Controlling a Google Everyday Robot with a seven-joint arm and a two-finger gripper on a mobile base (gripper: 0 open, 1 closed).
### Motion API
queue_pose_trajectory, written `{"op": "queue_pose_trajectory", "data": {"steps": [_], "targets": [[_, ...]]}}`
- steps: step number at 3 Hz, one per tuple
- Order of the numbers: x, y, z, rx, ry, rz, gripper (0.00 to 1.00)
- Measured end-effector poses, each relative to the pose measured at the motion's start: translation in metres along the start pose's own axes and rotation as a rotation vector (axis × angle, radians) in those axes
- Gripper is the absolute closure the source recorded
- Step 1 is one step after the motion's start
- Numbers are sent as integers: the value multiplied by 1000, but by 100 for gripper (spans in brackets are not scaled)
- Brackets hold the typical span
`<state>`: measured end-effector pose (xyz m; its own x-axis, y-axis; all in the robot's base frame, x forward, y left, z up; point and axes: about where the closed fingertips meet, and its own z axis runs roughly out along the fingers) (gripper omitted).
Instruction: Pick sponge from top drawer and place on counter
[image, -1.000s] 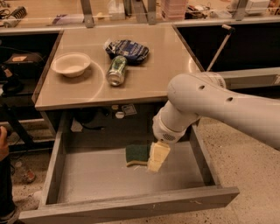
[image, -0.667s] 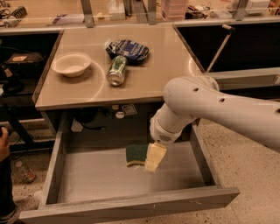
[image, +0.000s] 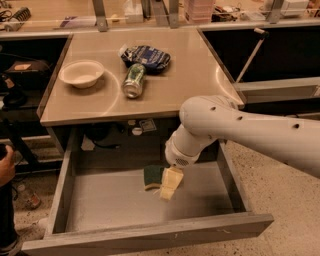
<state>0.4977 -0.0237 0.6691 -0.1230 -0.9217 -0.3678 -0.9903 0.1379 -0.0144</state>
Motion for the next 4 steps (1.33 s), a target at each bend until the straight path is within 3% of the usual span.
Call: {"op": "queue_pose_trajectory", "data": {"steps": [2, 3, 4], "targets": [[0, -1, 25, -34, 4, -23, 0], [7, -15, 75, -73, 17, -77, 0], [7, -15, 76, -74, 17, -77, 0]]}}
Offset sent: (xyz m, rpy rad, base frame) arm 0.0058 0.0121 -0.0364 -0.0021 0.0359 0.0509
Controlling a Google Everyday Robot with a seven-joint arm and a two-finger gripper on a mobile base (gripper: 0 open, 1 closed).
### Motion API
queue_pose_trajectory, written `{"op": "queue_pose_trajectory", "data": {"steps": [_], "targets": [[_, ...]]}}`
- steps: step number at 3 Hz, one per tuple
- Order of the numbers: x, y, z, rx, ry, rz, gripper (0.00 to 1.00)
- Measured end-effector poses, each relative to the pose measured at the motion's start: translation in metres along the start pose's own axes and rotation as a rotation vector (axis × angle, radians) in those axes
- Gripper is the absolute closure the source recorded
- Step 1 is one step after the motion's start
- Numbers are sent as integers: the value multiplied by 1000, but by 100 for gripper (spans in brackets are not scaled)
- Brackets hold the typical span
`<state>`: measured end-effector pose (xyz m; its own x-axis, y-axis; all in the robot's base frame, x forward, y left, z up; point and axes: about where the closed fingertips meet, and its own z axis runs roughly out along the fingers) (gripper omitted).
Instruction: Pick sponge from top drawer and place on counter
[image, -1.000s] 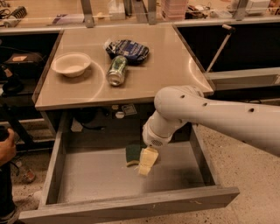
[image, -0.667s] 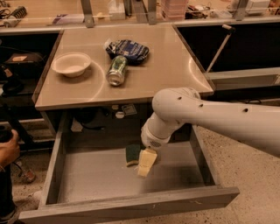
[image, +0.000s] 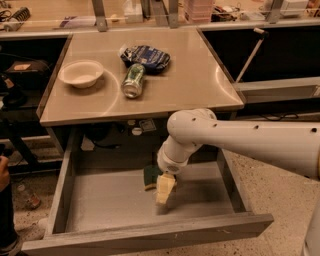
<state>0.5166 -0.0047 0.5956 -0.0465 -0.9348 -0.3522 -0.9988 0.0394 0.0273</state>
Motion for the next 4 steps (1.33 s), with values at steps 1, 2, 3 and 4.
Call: {"op": "queue_pose_trajectory", "data": {"steps": [1, 2, 3, 4], "targets": [[0, 0, 0, 0, 0, 0, 18], [0, 0, 0, 0, 0, 0, 42], [0, 0, 0, 0, 0, 0, 65], [0, 0, 0, 0, 0, 0, 88]]}}
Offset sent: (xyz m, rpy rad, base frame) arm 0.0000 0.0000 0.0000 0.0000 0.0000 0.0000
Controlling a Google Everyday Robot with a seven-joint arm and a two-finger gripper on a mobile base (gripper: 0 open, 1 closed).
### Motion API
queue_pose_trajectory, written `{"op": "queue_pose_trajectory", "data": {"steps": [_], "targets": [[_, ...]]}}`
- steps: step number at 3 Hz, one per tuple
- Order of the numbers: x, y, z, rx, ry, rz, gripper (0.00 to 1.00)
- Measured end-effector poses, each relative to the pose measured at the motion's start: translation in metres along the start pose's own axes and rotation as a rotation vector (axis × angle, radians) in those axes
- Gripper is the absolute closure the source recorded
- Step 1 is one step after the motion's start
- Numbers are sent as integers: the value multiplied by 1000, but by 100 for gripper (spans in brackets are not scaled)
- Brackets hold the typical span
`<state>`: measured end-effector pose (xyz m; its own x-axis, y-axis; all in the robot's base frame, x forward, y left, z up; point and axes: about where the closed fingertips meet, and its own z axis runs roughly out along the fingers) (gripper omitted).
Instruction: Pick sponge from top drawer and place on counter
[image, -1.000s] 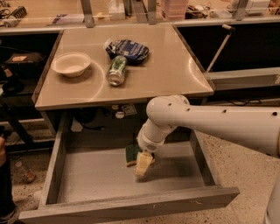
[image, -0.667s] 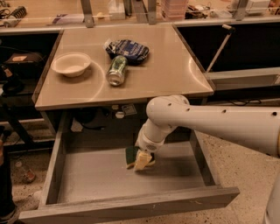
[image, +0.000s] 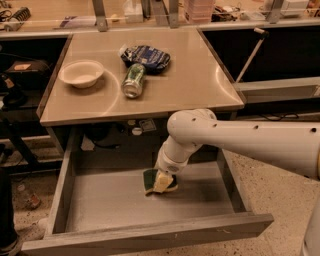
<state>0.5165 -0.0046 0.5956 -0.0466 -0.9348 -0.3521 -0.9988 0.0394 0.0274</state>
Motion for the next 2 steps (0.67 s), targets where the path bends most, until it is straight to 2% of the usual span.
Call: {"op": "queue_pose_trajectory", "data": {"steps": [1, 2], "targets": [[0, 2, -24, 26, -5, 51, 100], [-2, 3, -71, 65, -11, 89, 100]]}}
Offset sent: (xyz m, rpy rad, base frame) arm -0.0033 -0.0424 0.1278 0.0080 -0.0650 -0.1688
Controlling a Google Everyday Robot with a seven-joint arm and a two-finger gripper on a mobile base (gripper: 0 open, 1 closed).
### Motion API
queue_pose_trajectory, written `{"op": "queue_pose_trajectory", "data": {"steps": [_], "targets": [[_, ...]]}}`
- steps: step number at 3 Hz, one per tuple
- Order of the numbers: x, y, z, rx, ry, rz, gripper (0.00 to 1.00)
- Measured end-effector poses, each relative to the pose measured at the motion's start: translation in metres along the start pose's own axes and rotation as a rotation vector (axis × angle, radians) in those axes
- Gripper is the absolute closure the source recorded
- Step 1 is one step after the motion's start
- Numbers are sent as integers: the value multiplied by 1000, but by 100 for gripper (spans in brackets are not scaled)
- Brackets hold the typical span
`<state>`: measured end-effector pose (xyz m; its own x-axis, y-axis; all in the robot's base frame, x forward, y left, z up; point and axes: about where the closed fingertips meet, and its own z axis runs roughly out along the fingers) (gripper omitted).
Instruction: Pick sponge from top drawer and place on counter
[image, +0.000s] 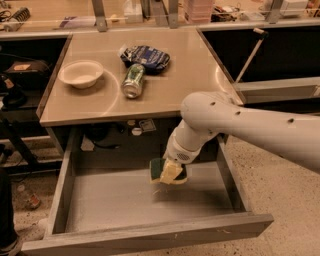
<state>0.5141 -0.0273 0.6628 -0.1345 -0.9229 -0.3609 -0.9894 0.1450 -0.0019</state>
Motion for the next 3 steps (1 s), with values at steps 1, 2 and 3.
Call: {"op": "queue_pose_trajectory", "data": {"steps": [1, 2, 3], "targets": [[1, -4, -52, 26, 11, 39, 100], [5, -16, -102, 52, 20, 73, 100], [6, -33, -148, 88, 33, 94, 100]]}}
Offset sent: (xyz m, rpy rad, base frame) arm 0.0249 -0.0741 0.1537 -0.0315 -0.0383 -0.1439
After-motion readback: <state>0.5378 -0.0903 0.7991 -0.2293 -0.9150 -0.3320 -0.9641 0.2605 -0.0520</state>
